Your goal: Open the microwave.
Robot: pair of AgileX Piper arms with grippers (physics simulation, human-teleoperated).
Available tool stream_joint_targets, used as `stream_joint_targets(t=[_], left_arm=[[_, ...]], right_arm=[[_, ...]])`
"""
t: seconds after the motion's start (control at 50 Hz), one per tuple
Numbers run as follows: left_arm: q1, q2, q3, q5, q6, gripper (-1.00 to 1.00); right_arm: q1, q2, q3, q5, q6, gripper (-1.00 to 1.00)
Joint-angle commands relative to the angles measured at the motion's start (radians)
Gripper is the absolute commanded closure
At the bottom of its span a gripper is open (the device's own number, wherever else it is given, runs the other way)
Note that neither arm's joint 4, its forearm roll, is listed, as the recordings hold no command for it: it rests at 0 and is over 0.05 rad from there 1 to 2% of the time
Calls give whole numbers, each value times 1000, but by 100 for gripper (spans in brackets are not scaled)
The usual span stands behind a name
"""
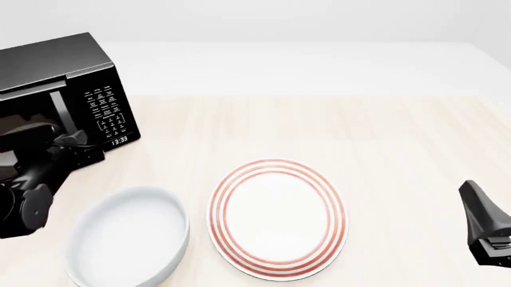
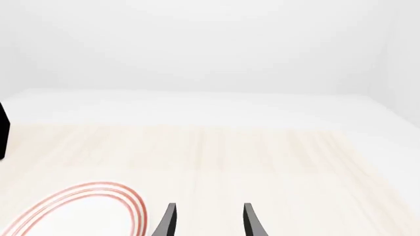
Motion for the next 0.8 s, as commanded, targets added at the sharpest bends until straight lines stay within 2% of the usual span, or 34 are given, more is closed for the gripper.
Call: stream_joint_targets(t=[0.02, 0.8], left_arm=[[-51, -42, 4, -26, -23, 100], [-101, -100, 50, -23, -37, 100]], right_arm=[[1, -3, 0, 3, 0, -100], [0, -3, 0, 1, -2, -100]])
